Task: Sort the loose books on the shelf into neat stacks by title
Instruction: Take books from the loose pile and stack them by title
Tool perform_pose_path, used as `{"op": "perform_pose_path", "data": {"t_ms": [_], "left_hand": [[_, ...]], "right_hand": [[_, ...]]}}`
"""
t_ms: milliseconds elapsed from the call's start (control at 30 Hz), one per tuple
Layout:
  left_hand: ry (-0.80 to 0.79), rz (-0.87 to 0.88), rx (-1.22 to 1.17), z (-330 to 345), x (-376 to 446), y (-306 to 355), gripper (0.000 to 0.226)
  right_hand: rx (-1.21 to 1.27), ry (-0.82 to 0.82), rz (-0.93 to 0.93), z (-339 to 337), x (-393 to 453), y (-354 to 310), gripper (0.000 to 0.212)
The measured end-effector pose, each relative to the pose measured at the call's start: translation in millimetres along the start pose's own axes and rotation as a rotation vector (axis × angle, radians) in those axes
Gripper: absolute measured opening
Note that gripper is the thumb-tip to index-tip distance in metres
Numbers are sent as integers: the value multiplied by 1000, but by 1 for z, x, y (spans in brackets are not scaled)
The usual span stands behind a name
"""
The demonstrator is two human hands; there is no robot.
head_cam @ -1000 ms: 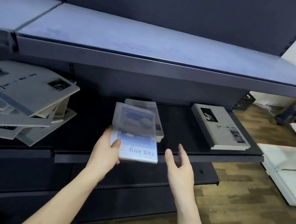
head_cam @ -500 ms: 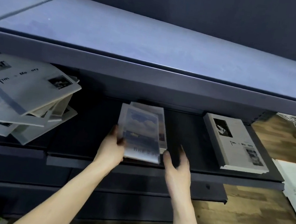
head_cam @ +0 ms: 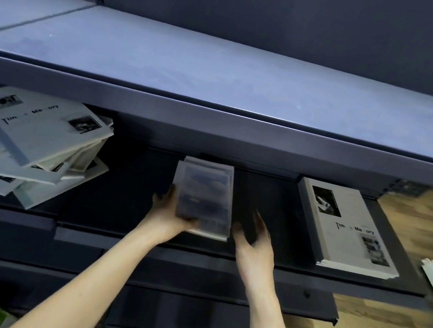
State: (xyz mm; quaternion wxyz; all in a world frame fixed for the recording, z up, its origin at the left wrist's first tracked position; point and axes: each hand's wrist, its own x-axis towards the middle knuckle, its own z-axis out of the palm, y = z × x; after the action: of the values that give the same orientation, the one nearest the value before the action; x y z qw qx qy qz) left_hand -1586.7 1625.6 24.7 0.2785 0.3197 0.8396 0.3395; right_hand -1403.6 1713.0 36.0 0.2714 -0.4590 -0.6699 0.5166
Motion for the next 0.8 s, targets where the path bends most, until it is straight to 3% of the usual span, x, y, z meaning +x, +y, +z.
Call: {"op": "perform_pose_path", "data": {"t_ms": [333, 800], "left_hand": [[119, 36, 361, 13, 6, 11, 109], [181, 17, 402, 21, 15, 10, 94]], "right_hand": [[12, 4, 3, -2, 10, 1, 64], [-18, 12, 22, -10, 17, -1, 63]]}}
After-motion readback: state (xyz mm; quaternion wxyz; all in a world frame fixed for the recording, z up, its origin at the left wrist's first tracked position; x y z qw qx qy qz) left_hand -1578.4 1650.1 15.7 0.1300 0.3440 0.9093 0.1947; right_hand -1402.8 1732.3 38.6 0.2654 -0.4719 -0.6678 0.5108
